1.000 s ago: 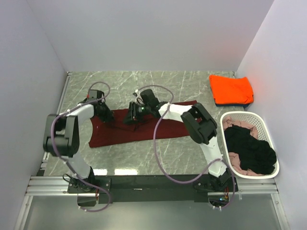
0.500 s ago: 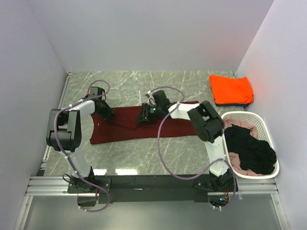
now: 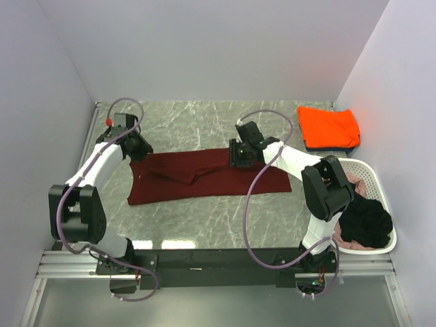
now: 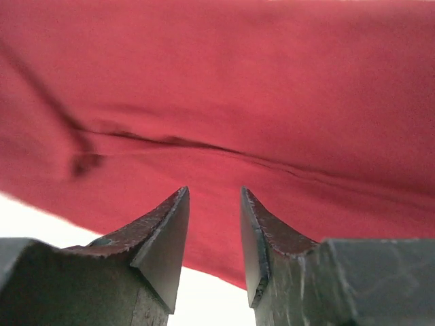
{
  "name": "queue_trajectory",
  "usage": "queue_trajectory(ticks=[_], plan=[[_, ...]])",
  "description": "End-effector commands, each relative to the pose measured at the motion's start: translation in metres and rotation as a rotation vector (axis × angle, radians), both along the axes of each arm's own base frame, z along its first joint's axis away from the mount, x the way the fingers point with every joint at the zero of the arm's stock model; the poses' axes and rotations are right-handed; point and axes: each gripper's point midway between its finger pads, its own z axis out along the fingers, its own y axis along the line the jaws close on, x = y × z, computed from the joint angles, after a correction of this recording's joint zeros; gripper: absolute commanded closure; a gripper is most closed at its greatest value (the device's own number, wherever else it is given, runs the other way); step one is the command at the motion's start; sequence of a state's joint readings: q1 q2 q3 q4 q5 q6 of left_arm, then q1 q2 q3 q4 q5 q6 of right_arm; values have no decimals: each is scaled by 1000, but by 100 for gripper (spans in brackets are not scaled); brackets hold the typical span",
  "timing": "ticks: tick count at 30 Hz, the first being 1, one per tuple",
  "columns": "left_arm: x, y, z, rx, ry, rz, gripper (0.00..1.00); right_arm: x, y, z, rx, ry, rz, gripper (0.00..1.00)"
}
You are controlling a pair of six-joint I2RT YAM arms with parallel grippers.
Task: Fold and stack the t-shirts
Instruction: Fold the tshirt
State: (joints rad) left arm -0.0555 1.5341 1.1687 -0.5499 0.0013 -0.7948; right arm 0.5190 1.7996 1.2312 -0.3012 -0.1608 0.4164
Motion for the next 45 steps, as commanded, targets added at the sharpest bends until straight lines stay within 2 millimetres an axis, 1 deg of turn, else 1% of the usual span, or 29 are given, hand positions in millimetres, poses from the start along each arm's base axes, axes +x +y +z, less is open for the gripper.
queue_trajectory(ticks=[1, 6, 11, 13, 17, 18, 19, 20, 21, 22, 23, 24, 25, 26, 27, 28, 29, 30, 31, 32, 34, 35, 36, 37, 38, 39, 40, 41, 45], plan=[[-42, 11, -41, 42, 157, 51, 65, -19, -43, -21, -201, 44, -54, 56], [-64, 14, -79, 49, 250, 66, 66, -40, -54, -44, -254, 130, -44, 55], [-70, 19, -106, 77, 328, 71, 69, -64, -63, -66, -303, 200, -22, 54], [-64, 21, -109, 91, 335, 73, 70, -73, -62, -71, -320, 218, 0, 54], [-50, 32, -124, 131, 398, 70, 73, -108, -54, -83, -347, 297, 69, 54], [-45, 34, -124, 141, 400, 67, 74, -123, -45, -86, -350, 315, 112, 54], [-29, 39, -117, 166, 373, 64, 74, -136, -42, -90, -349, 343, 131, 54], [-24, 41, -123, 182, 393, 57, 74, -152, -33, -92, -316, 390, 172, 54], [-6, 44, -113, 202, 360, 42, 74, -165, -25, -92, -299, 416, 209, 54], [1, 47, -112, 223, 356, 34, 73, -186, -12, -93, -281, 451, 264, 54], [7, 48, -122, 237, 378, 20, 72, -207, -3, -95, -248, 510, 316, 54], [26, 50, -111, 255, 341, -4, 72, -221, 5, -93, -230, 537, 353, 54], [35, 50, -110, 263, 332, -17, 70, -242, 20, -90, -225, 550, 415, 54], [41, 49, -119, 264, 346, -34, 69, -253, 29, -89, -221, 562, 453, 54], [59, 48, -111, 272, 308, -56, 68, -264, 42, -84, -195, 579, 490, 54], [67, 47, -111, 273, 299, -65, 67, -269, 63, -73, -167, 561, 542, 54], [73, 45, -121, 267, 307, -83, 66, -289, 76, -74, -178, 581, 611, 54], [89, 44, -114, 273, 270, -100, 65, -297, 89, -69, -167, 583, 654, 54], [95, 41, -116, 272, 267, -114, 64, -297, 111, -64, -152, 566, 684, 54], [110, 39, -116, 276, 245, -139, 63, -308, 124, -61, -140, 561, 728, 54], [123, 33, -119, 281, 227, -172, 62, -307, 151, -51, -98, 522, 766, 54], [128, 31, -128, 285, 233, -185, 61, -307, 156, -57, -106, 518, 768, 54], [140, 25, -123, 282, 197, -207, 60, -304, 161, -59, -106, 506, 771, 54], [145, 17, -133, 281, 194, -232, 59, -299, 167, -58, -111, 486, 770, 54], [150, 11, -135, 276, 185, -248, 59, -294, 169, -56, -123, 461, 768, 54], [163, 6, -126, 277, 148, -261, 58, -288, 172, -52, -129, 427, 778, 54], [166, -1, -131, 273, 149, -275, 52, -278, 176, -40, -128, 363, 769, 54], [170, -3, -128, 273, 144, -278, 50, -271, 178, -32, -125, 326, 760, 54], [200, -5, -88, 267, 27, -248, 39, -243, 175, 11, -71, 190, 694, 53]])
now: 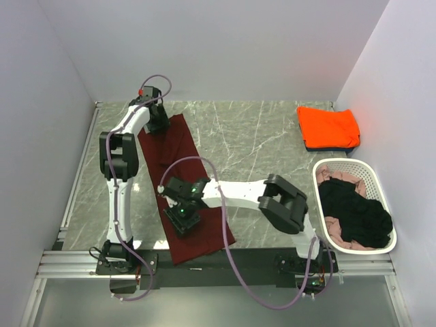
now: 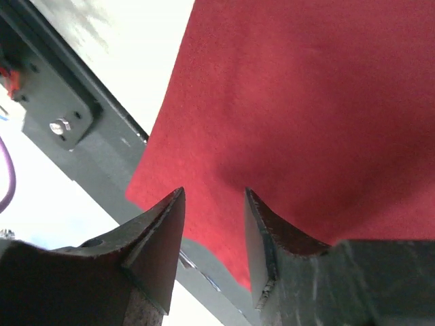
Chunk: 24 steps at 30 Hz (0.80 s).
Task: Fold and stack the t-shirts
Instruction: Fold the tshirt
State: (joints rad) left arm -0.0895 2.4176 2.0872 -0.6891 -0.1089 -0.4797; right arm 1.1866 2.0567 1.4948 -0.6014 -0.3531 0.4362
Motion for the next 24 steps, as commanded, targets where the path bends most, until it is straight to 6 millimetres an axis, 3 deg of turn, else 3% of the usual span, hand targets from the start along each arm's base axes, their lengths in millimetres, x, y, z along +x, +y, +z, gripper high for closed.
queue_trajectory(ticks=[1, 4, 7, 8, 10, 11, 13, 14, 16, 17, 18, 19, 20, 21, 24], plan=[[24, -5, 17, -16, -91, -20, 32, 35, -8, 64, 109, -147, -82, 52], [32, -8, 68, -39, -196, -9, 25, 60, -35, 80, 117, -219, -193, 50], [28, -10, 94, -63, -248, -2, 24, 76, -70, 79, 86, -264, -297, 50], [25, -10, 120, -68, -291, 3, 25, 88, -83, 79, 80, -269, -346, 50], [14, -7, 135, -71, -298, 27, 25, 90, -106, 75, 73, -262, -394, 50], [7, -6, 160, -76, -336, 38, 25, 99, -116, 75, 75, -266, -433, 50], [-10, -6, 165, -89, -319, 56, 27, 99, -133, 73, 73, -273, -467, 50], [-23, -6, 182, -98, -331, 60, 28, 98, -139, 71, 73, -271, -475, 50], [-49, -10, 171, -116, -274, 79, 31, 96, -148, 66, 80, -258, -493, 50], [-65, -12, 183, -126, -278, 81, 33, 95, -151, 64, 80, -254, -499, 51], [-83, -16, 164, -143, -224, 88, 37, 94, -153, 62, 80, -253, -508, 51], [-97, -22, 176, -154, -245, 78, 42, 92, -155, 60, 89, -248, -509, 51], [-106, -27, 171, -162, -237, 75, 44, 89, -154, 59, 98, -243, -507, 51], [-126, -30, 147, -173, -175, 85, 47, 89, -155, 58, 103, -238, -514, 51], [-164, -39, 123, -204, -101, 113, 53, 84, -157, 53, 109, -230, -510, 52]])
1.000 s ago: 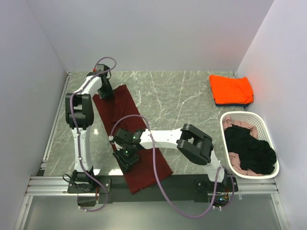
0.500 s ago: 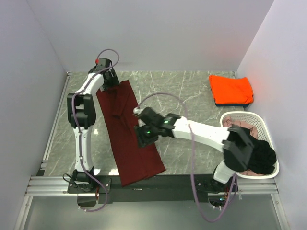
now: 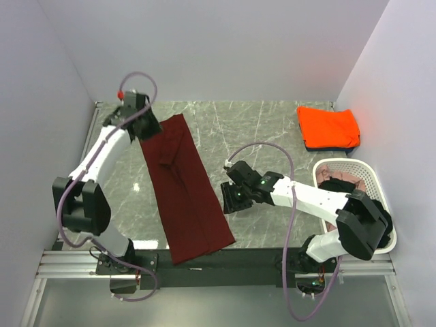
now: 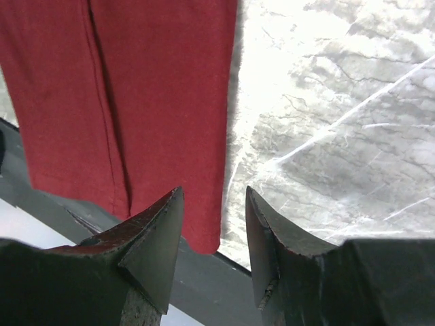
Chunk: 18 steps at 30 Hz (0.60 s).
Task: Fold and stack the t-shirts
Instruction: Fold the tshirt
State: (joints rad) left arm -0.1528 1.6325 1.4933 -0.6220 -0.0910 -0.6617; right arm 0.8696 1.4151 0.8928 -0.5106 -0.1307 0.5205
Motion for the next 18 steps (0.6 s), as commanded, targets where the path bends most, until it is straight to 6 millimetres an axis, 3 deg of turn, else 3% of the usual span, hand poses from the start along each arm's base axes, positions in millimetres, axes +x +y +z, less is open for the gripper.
queue_trajectory(ticks=[1, 2, 4, 5, 8, 16, 18], plan=[[-47, -18, -49, -63, 154, 22, 55, 9, 12, 18, 98, -57, -14, 52], [-63, -19, -71, -72, 205, 36, 58, 7, 12, 17, 103, -54, -10, 52], [-72, -26, -83, -94, 211, 28, 64, 5, 12, 16, 113, -54, -9, 52], [-83, -27, -100, -101, 254, 36, 66, 5, 12, 15, 114, -52, -8, 52], [-90, -32, -121, -101, 301, 34, 75, 2, 11, 12, 121, -46, -3, 52], [-80, -47, -152, -66, 357, 25, 80, -1, 4, 6, 116, -53, -4, 52], [-76, -47, -148, -45, 358, 35, 80, -2, 1, 5, 109, -54, -9, 52]])
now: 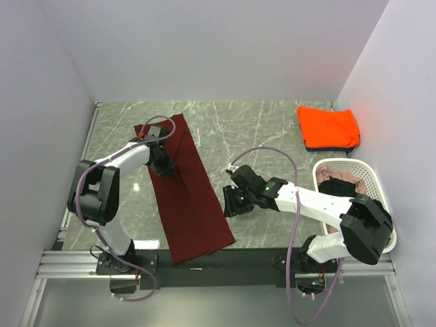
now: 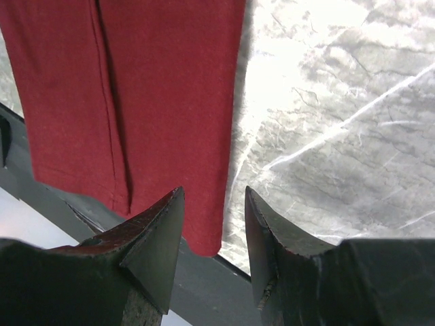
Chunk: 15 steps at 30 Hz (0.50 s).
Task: Fold and stack the t-shirts
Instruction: Fold the tshirt
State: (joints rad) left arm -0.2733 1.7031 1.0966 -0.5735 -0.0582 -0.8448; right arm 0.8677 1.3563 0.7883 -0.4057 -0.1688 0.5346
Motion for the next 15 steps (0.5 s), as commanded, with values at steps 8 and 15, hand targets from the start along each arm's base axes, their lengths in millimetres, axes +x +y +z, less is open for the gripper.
queue_trajectory(ticks=[8, 15], plan=[[39, 0, 50, 190, -155, -52, 68, 5, -2, 11, 33, -55, -9, 52], [46, -1, 56, 384, -177, -204, 64, 6, 0, 12, 36, -56, -5, 52]])
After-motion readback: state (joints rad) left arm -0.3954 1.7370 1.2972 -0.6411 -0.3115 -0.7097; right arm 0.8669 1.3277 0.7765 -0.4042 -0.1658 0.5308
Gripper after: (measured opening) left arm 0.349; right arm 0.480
